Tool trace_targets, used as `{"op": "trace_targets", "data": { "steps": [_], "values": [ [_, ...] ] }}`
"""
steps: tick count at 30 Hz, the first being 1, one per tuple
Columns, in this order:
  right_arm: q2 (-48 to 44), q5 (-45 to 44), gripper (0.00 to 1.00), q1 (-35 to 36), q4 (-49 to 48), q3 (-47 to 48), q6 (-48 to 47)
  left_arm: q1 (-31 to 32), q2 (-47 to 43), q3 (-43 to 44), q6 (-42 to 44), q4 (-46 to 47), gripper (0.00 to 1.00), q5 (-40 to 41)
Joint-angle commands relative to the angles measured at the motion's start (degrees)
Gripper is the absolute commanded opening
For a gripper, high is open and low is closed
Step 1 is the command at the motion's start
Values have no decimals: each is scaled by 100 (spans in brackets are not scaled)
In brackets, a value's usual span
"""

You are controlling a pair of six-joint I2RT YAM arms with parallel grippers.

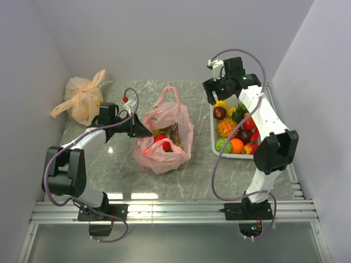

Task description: Place the fake fruits into the plastic bag and tie a complex knot

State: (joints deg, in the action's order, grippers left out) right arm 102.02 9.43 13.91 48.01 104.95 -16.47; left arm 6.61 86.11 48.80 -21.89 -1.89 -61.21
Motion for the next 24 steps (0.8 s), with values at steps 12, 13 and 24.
{"op": "trace_targets", "data": {
  "steps": [12, 13, 24],
  "values": [
    [521, -855, 91, -11, 455, -413, -2378, -28, 64, 227, 106, 13, 0, -93],
    [547, -838, 92, -11, 446, -448, -2500, -28, 73, 227, 123, -13, 0, -84],
    [916, -873, 92, 68, 226, -651, -2739, -28, 82, 209, 159, -75, 1, -93]
  ]
}}
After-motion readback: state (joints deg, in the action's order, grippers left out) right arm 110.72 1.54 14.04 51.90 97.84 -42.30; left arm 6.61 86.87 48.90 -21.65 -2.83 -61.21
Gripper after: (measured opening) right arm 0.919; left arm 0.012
